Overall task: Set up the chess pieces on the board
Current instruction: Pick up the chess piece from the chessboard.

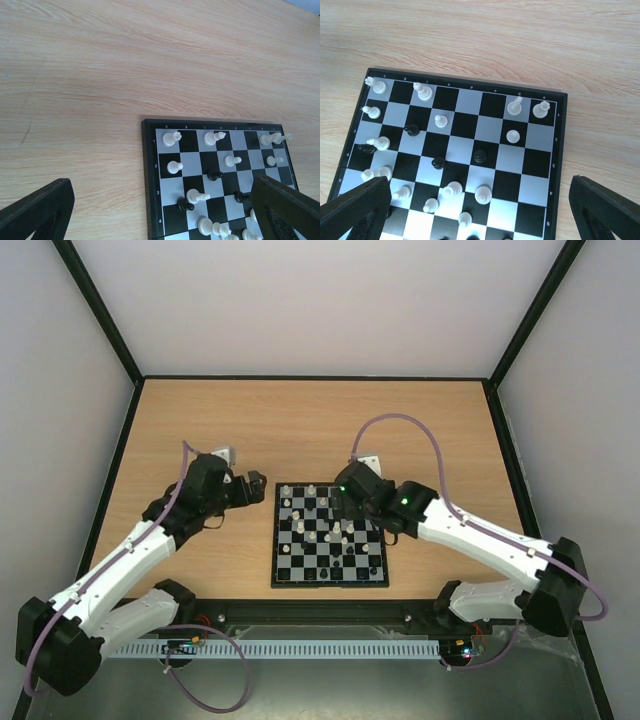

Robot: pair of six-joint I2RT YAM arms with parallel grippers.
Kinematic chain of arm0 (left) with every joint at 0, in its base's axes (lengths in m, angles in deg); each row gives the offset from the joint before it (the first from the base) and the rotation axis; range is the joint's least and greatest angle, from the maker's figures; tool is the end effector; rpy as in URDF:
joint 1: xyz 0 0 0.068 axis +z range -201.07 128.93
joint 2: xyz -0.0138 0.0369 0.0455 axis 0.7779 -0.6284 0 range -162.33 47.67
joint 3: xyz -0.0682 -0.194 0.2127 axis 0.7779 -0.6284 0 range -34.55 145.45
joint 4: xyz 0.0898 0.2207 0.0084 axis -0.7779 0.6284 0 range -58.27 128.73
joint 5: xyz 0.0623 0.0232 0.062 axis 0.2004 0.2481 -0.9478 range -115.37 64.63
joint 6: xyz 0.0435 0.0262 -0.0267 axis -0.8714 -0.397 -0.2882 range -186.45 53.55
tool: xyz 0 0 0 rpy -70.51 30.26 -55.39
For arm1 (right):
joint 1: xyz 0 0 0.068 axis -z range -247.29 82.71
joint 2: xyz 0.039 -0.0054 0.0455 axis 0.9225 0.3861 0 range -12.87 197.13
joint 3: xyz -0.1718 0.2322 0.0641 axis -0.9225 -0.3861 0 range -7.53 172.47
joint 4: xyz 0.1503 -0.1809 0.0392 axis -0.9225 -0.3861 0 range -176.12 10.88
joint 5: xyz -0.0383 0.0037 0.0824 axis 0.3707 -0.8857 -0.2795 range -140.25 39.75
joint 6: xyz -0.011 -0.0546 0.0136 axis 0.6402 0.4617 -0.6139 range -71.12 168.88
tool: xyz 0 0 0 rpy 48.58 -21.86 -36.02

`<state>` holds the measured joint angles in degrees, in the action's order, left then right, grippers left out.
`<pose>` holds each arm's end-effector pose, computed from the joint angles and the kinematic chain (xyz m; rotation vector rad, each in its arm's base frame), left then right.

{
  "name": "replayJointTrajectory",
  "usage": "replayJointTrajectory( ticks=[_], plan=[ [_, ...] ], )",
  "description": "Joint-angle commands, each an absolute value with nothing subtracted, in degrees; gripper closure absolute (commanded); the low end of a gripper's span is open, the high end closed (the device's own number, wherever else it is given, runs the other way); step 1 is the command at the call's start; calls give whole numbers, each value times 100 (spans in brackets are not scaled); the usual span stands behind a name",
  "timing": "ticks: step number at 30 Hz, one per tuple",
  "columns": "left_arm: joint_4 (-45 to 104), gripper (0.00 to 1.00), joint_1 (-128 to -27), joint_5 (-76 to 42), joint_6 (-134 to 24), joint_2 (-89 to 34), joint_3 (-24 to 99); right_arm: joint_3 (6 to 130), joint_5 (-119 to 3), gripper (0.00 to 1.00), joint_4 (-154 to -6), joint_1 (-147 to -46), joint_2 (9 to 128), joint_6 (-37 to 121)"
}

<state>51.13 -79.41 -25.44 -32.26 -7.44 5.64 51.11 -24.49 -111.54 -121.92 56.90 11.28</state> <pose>0.1570 -0.0846 0.2861 -0.1149 2.2347 -0.6119 0.1466 0.1760 0.3236 -0.1149 2.2595 0.3394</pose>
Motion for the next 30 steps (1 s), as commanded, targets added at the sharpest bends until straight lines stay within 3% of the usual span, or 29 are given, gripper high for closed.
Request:
replayJointTrajectory(
  ticks=[1, 5, 8, 14, 17, 30],
  plan=[
    [5475, 0, -7963, -2537, -3121, -550, 656, 5418, -2774, 6, -10912, -12013, 6191, 1691],
    [5572, 0, -7963, -2555, -3032, -282, 561, 5763, -3364, 24, -10828, -11934, 6667, 1940],
    [5566, 0, -7963, -2629, -3033, -124, 451, 5990, -3604, 32, -10844, -11935, 6954, 1995],
    [5497, 0, -7963, -2535, -3136, -259, 442, 6184, -3329, 34, -11242, -11803, 7239, 1932],
    [5383, 1, -7963, -2477, -3138, -245, 345, 5965, -3379, 42, -11310, -11587, 7149, 1861],
    [5248, 1, -7972, -2366, -3152, -443, 252, 5331, -4354, 56, -10986, -11402, 7071, 1854]
  ],
)
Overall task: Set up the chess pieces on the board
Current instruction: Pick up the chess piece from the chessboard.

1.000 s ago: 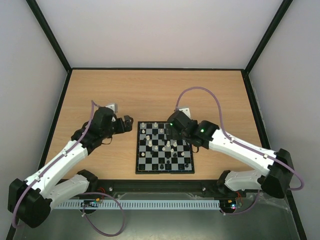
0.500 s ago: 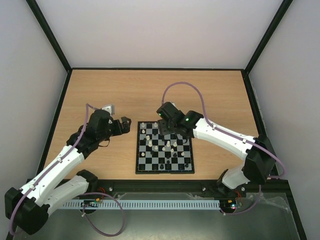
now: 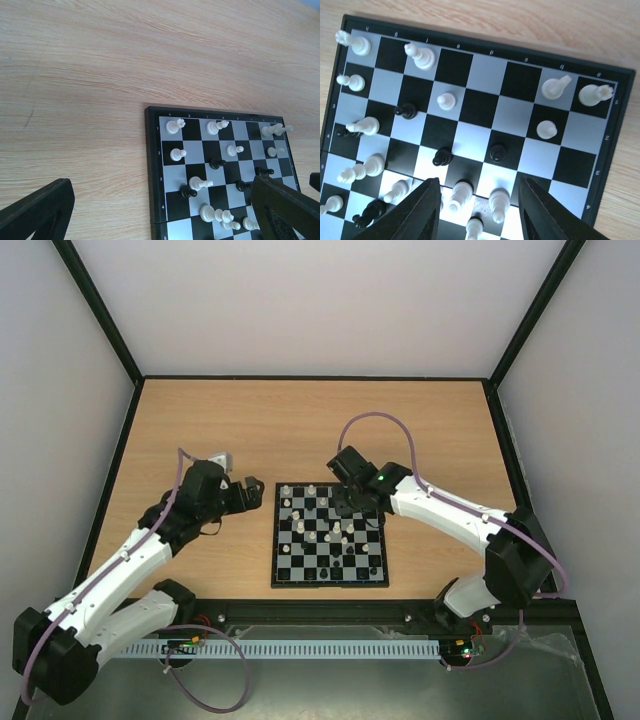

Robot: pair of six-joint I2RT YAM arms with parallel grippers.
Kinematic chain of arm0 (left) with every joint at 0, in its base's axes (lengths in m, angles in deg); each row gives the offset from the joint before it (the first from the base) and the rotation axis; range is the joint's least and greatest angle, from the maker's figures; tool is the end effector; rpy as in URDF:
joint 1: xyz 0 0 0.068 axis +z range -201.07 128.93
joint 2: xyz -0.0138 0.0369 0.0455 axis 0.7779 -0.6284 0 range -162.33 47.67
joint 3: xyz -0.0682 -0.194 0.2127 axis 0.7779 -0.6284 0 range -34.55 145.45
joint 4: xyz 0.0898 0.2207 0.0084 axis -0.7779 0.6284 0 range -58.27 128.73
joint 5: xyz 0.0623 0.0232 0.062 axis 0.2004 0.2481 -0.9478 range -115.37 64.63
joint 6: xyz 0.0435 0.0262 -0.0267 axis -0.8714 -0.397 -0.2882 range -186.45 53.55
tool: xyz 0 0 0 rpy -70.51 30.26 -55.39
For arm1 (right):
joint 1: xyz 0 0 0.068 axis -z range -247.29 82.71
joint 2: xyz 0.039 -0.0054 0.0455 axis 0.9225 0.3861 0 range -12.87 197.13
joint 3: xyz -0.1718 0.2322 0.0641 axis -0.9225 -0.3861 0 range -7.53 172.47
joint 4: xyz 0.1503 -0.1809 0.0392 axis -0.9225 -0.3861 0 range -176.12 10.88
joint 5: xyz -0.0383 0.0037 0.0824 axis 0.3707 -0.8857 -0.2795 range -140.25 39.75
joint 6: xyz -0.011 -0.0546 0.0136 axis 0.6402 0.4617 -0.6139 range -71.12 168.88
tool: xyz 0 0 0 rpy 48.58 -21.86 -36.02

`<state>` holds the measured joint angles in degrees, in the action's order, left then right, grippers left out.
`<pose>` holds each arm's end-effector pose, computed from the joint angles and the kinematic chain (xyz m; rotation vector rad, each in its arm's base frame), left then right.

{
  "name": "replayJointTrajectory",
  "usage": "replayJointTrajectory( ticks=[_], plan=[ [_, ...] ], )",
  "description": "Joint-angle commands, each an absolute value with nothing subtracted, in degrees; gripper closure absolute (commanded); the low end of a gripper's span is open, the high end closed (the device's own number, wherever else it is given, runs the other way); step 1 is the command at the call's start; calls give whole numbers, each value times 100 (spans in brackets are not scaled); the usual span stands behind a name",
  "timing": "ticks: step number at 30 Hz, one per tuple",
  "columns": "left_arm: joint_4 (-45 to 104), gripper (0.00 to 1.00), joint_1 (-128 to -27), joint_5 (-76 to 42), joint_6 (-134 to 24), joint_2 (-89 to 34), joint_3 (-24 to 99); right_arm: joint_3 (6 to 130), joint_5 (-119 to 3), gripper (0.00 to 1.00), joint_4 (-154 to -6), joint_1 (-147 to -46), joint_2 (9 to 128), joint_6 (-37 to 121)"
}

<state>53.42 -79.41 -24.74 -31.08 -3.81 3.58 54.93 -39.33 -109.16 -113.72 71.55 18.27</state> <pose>0.1431 -0.0776 0.2803 -0.1319 2.2517 -0.6294 0.2047 0.2040 0.2834 -0.2612 2.4744 0.3473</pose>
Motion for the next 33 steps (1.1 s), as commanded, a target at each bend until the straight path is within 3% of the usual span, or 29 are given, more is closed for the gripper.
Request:
replayJointTrajectory(
  ticks=[1, 8, 19, 22, 29, 33],
  plan=[
    [5233, 1, -7972, -2361, -3156, -465, 250, 5324, -4385, 56, -10972, -11413, 7052, 1848],
    [5076, 1, -8021, -2162, -3278, -778, 237, 5513, -4269, 55, -11106, -11473, 7095, 1862],
    [5568, 2, -9094, -2638, -3755, -2208, 1121, 5216, -4037, 55, -11093, -11460, 6357, 1913],
    [5554, 11, -9235, -2746, -3826, -2629, 1427, 5192, -4063, 55, -11084, -11454, 6220, 2014],
    [5607, 47, -9541, -2894, -4016, -3320, 1860, 5121, -4129, 55, -11102, -11429, 6038, 2233],
    [5744, 60, -9699, -2936, -4103, -3650, 2090, 4993, -4154, 55, -11049, -11385, 5896, 2291]
  ],
)
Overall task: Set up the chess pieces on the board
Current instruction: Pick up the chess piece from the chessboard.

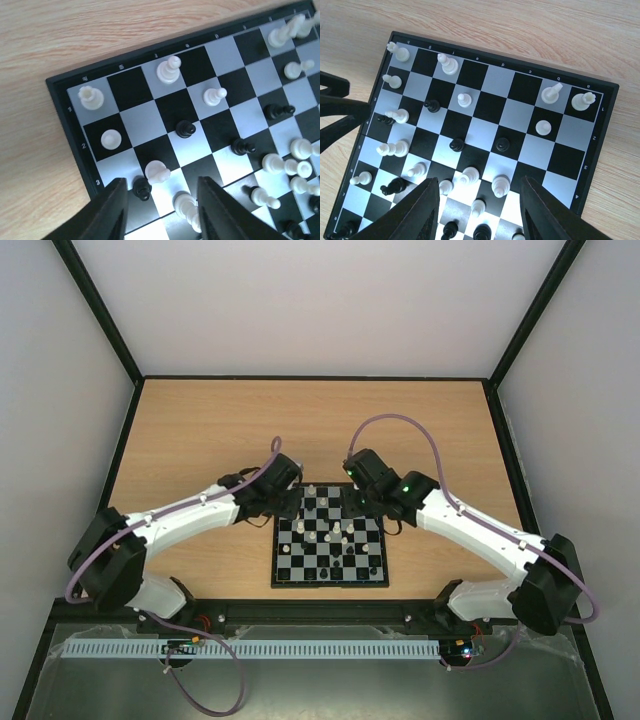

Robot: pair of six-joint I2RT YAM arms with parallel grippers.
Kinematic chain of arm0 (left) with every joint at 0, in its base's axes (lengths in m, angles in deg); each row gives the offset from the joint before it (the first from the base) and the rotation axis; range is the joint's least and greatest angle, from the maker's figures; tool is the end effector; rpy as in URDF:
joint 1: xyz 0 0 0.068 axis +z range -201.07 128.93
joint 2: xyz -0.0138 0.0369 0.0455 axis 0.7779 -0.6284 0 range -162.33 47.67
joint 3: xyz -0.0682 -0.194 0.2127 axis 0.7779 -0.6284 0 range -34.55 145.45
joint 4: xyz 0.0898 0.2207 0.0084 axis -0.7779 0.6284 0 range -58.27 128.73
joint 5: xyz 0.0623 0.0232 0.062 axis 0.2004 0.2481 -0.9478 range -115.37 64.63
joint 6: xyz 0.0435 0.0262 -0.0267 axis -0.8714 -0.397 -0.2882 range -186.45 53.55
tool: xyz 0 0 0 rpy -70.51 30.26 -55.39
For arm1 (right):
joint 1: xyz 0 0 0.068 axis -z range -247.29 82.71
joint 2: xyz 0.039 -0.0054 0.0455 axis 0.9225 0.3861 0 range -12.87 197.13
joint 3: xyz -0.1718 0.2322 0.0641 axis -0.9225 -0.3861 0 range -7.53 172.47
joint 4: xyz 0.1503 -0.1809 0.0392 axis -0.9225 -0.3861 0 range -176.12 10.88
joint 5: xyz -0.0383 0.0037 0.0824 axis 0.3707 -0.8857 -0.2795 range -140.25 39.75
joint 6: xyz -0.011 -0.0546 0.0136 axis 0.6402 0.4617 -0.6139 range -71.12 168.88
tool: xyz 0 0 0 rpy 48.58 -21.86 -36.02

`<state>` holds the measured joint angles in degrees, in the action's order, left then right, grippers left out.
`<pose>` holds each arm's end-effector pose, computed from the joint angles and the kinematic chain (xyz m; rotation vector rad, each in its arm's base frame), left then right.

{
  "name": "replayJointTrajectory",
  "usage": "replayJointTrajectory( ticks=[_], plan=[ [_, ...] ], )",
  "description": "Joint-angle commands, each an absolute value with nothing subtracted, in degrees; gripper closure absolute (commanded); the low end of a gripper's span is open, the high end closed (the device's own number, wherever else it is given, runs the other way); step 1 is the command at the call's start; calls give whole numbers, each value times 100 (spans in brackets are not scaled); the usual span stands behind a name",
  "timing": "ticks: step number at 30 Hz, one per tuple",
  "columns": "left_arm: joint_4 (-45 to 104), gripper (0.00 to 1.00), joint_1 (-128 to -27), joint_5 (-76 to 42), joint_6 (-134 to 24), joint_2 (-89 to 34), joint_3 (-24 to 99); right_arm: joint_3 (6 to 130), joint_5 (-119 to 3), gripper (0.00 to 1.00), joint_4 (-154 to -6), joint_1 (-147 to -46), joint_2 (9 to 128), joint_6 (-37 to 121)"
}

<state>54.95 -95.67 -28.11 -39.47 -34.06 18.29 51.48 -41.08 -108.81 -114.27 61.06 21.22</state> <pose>0.1942 -0.1887 0.2539 0.3684 2.5131 -0.4603 0.1753 0.1783 0.3111 -0.3209 2.3612 0.4519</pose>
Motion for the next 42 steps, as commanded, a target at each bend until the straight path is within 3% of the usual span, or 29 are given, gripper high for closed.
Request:
replayJointTrajectory(
  ticks=[1, 10, 19, 42],
  plan=[
    [5748, 66, -9719, -2928, -4125, -3726, 2119, 4958, -4153, 55, -11030, -11375, 5863, 2295],
    [5798, 80, -9725, -2994, -4193, -4119, 2232, 4804, -4152, 55, -10994, -11374, 5729, 2322],
    [5806, 67, -9719, -2994, -4269, -4373, 2347, 4764, -4153, 55, -10968, -11376, 5735, 2322],
    [5888, 69, -9712, -2937, -4255, -4688, 2353, 4681, -4139, 55, -10926, -11376, 5733, 2304]
  ],
)
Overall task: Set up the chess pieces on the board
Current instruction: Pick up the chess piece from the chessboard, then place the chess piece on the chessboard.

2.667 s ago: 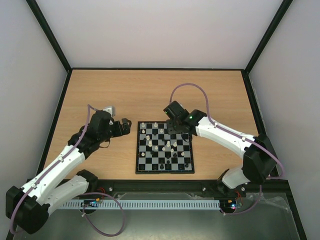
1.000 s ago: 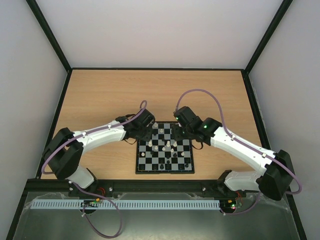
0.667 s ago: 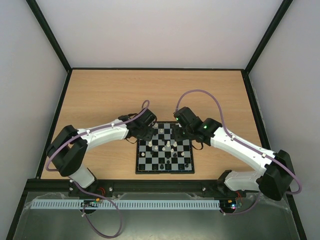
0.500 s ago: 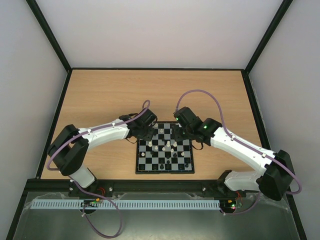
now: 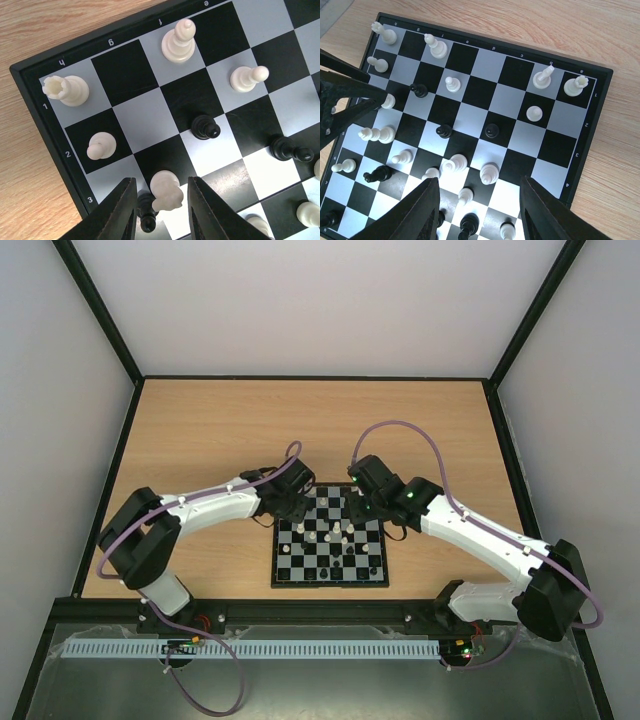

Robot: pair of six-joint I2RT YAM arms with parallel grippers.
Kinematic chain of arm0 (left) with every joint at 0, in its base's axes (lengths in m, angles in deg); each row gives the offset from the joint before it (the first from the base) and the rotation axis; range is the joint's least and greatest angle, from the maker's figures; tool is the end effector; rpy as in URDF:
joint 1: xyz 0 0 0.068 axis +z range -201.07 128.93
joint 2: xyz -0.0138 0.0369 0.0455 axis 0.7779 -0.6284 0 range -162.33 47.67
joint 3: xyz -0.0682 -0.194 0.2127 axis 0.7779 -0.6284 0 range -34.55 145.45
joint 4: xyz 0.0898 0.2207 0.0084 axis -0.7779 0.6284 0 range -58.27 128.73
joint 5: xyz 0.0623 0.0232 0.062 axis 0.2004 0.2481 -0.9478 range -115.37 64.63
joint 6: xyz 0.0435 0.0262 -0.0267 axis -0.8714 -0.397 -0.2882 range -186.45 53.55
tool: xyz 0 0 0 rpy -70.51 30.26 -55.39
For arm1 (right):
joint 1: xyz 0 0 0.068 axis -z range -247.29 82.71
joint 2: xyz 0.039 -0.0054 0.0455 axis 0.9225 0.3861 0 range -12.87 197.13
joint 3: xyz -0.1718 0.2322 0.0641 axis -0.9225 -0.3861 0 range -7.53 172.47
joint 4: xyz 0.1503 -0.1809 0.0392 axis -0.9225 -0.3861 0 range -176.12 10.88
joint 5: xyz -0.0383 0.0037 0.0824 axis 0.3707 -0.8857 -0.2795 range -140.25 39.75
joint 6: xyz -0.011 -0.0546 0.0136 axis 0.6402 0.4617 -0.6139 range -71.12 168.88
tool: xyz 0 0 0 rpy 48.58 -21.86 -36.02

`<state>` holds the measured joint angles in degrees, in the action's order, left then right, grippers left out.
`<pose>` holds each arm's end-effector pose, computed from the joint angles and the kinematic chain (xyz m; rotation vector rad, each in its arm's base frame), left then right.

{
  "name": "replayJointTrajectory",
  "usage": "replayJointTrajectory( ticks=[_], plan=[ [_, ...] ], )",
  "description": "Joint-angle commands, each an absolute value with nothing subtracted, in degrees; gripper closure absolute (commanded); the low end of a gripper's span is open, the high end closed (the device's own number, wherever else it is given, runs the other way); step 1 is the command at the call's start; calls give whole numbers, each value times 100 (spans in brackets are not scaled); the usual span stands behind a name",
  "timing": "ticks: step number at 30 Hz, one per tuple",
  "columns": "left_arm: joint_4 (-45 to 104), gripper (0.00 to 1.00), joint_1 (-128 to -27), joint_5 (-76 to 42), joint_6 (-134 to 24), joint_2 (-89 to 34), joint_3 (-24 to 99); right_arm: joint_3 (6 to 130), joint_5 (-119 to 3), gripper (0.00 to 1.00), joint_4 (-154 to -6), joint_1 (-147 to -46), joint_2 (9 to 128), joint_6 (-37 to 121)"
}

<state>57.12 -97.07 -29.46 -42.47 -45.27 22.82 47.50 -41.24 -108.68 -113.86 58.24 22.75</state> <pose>0.2135 -0.2169 0.2214 0.4855 2.6242 -0.3180 0.1662 0.1662 0.3008 -0.3493 2.3714 0.4268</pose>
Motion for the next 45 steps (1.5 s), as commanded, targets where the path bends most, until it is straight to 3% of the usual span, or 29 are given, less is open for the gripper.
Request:
replayJointTrajectory(
  ticks=[1, 13, 21, 26, 45],
  plan=[
    [5884, 69, -9711, -2935, -4255, -4703, 2345, 4669, -4123, 55, -10914, -11374, 5727, 2304],
    [5880, 71, -9706, -2932, -4246, -4815, 2387, 4638, -4133, 56, -10908, -11377, 5718, 2296],
    [5897, 88, -9706, -2868, -4225, -4954, 2505, 4633, -4140, 56, -10908, -11370, 5711, 2295],
    [6055, 91, -9712, -2863, -4093, -4972, 2683, 4623, -4188, 56, -10891, -11378, 5696, 2304],
    [6819, 91, -9287, -3641, -3402, -5936, 4243, 4570, -4372, 56, -11014, -11372, 5348, 2372]
  ],
)
